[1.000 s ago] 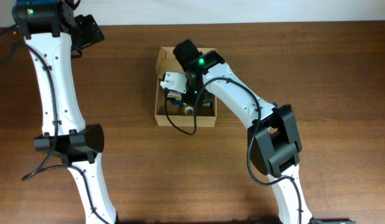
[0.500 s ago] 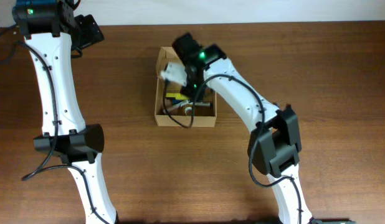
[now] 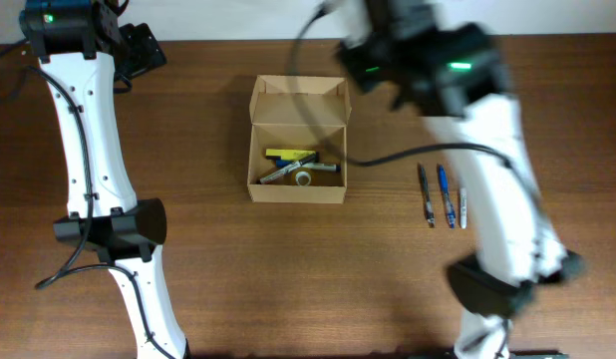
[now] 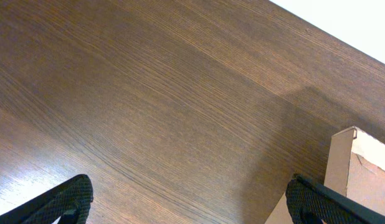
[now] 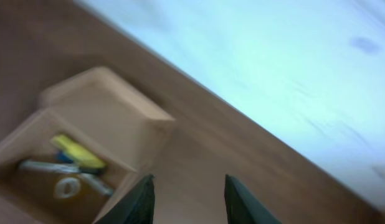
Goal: Pack container
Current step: 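Lower the whiteboard marker into the box, release, withdraw right arm, then grasp the black pen with the right gripper and lift it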
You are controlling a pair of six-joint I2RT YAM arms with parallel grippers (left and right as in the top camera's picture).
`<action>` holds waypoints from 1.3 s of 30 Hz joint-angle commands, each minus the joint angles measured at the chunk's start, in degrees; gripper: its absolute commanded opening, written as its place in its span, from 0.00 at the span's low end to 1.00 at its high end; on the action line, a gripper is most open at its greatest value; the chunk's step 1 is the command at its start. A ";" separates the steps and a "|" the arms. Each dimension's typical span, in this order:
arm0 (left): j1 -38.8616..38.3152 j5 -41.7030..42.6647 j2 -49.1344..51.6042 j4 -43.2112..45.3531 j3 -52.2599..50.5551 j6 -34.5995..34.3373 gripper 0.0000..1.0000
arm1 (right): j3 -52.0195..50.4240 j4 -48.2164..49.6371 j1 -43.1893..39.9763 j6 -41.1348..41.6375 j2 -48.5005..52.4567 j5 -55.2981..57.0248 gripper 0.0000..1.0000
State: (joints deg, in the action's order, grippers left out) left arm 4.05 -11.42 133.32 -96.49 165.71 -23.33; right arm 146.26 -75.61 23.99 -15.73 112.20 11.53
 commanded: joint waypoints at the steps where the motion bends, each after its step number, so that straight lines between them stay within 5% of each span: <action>1: 0.20 -0.20 0.20 -0.17 0.68 0.31 1.00 | -12.81 3.28 -8.24 3.63 -6.95 -1.86 0.37; 7: 0.20 -0.20 0.20 -0.17 0.68 0.31 1.00 | -37.03 5.73 -21.03 10.75 -13.55 -12.31 0.47; 15: 0.20 -0.20 0.20 -0.17 0.68 0.31 1.00 | -57.83 12.17 -21.75 15.45 -8.63 -15.41 0.51; 19: 0.20 -0.20 0.20 -0.17 0.68 0.31 1.00 | -62.77 16.09 -21.77 16.72 -6.71 -15.45 0.56; 39: 0.20 -0.20 0.20 -0.17 0.68 0.31 1.00 | -78.58 26.88 -21.70 17.29 -5.62 -14.64 0.41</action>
State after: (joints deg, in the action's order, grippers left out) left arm 4.05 -11.40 133.32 -96.49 165.71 -23.33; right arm 68.03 -49.21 1.98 1.30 106.15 -3.11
